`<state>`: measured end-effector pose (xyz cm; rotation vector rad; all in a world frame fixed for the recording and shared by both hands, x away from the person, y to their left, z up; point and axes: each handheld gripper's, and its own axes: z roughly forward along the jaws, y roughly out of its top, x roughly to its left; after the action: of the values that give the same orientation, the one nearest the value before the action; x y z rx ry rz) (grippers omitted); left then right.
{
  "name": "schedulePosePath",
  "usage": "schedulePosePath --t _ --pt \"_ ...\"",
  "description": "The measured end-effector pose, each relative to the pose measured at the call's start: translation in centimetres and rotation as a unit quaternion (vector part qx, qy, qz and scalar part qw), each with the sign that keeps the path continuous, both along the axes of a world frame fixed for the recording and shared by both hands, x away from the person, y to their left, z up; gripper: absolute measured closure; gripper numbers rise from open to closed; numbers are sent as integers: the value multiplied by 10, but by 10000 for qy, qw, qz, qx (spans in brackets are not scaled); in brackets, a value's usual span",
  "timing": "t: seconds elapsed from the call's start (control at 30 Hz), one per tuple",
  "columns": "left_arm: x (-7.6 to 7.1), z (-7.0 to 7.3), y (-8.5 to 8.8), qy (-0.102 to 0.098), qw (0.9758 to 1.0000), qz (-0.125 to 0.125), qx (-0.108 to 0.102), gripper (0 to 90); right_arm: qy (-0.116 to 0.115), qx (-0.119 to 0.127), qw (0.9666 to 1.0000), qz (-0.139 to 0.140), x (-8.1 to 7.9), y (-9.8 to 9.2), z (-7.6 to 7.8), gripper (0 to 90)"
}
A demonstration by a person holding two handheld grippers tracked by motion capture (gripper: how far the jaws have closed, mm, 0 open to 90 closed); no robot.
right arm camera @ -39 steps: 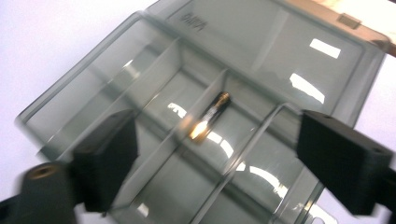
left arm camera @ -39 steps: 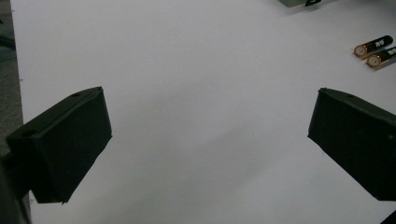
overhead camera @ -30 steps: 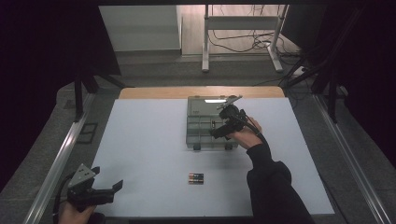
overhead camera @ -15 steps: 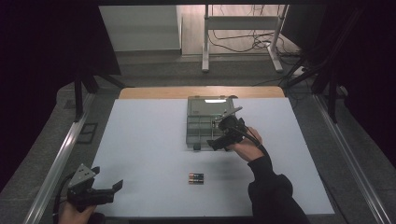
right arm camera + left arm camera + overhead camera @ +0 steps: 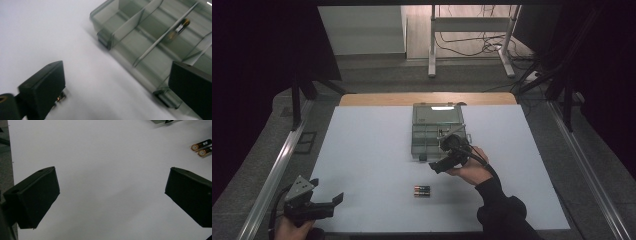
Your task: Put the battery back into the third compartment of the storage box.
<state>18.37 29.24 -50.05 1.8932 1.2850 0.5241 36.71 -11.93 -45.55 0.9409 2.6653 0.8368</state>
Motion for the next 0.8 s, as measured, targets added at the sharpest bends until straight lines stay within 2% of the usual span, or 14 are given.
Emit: schedulePosePath --t 0.17,0.33,0.57,0.8 --pt "0 0 0 2 10000 5 4 2 -52 -124 9998 130 -13 5 -5 118" --pt "0 0 0 3 10000 9 2 2 10 -114 9989 461 -24 14 -11 234" --pt "0 0 0 3 10000 5 17 4 356 -273 9948 914 -36 29 -25 372" --pt "0 0 -1 6 10000 2 27 5 452 -405 9896 1307 -41 38 -33 571"
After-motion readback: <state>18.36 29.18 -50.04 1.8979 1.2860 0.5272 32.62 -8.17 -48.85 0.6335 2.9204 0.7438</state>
